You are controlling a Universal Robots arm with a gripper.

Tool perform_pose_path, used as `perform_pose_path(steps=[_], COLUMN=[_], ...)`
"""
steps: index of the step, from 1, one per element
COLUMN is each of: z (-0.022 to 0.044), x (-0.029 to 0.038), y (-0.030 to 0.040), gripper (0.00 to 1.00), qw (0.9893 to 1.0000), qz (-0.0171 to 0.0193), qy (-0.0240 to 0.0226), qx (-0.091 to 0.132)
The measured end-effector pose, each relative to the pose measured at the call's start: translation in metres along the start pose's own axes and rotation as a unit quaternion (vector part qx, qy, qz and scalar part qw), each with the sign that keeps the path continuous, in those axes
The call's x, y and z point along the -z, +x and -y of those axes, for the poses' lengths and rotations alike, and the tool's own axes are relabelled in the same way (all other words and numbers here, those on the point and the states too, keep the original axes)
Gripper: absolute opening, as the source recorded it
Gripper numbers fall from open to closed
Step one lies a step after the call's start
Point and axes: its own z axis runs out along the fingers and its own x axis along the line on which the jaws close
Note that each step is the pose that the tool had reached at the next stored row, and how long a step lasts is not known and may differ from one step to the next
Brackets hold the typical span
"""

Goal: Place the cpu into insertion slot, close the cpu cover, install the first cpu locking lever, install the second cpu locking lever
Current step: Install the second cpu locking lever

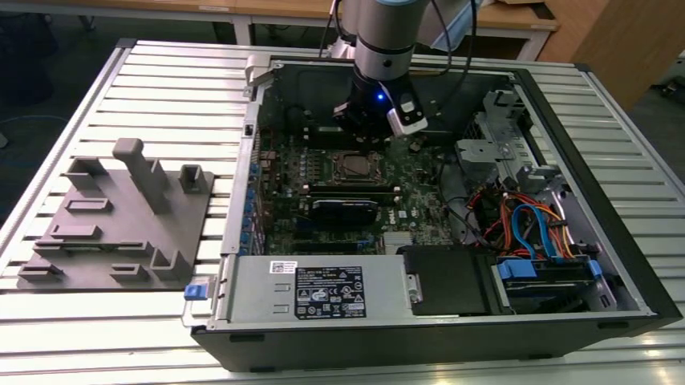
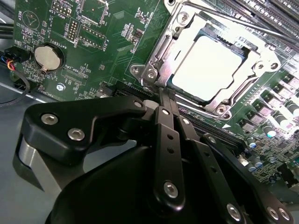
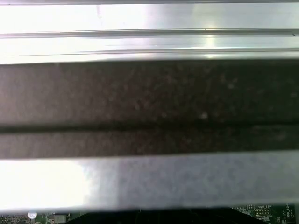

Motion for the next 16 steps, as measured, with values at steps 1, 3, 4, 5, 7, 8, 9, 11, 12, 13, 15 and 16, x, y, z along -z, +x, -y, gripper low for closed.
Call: perform_pose_path(steps=[1, 3, 4, 5, 7, 8, 9, 11, 12, 13, 15, 16], z=[0.0000, 0.0000, 0.0000, 0.0000, 0.0002, 0.0007, 0.0015, 0.0040, 0.0047, 0.0048, 0.0046, 0.0044], x=[0.0000, 0.0000, 0.0000, 0.0000, 0.0000, 0.0001, 0.0001, 0.0004, 0.0004, 0.0007, 0.0032, 0.0053], y=[0.0000, 0.0000, 0.0000, 0.0000, 0.0000, 0.0000, -0.0001, -0.0002, -0.0002, -0.0002, -0.0002, -0.0003], gripper=[0.10, 0.10, 0.10, 0.10, 0.10, 0.10, 0.10, 0.10, 0.10, 0.10, 0.10, 0.10], qw=[1.0000, 1.0000, 1.0000, 1.0000, 1.0000, 1.0000, 1.0000, 1.0000, 1.0000, 1.0000, 1.0000, 1.0000], qz=[0.0000, 0.0000, 0.0000, 0.0000, 0.0000, 0.0000, 0.0000, 0.0000, 0.0000, -0.0001, 0.0000, 0.0000], qy=[0.0000, 0.0000, 0.0001, 0.0001, 0.0001, 0.0001, 0.0001, 0.0002, 0.0001, 0.0002, 0.0001, 0.0002], qx=[0.000, 0.000, 0.000, 0.000, 0.000, 0.000, 0.000, 0.000, 0.000, 0.000, 0.000, 0.000])
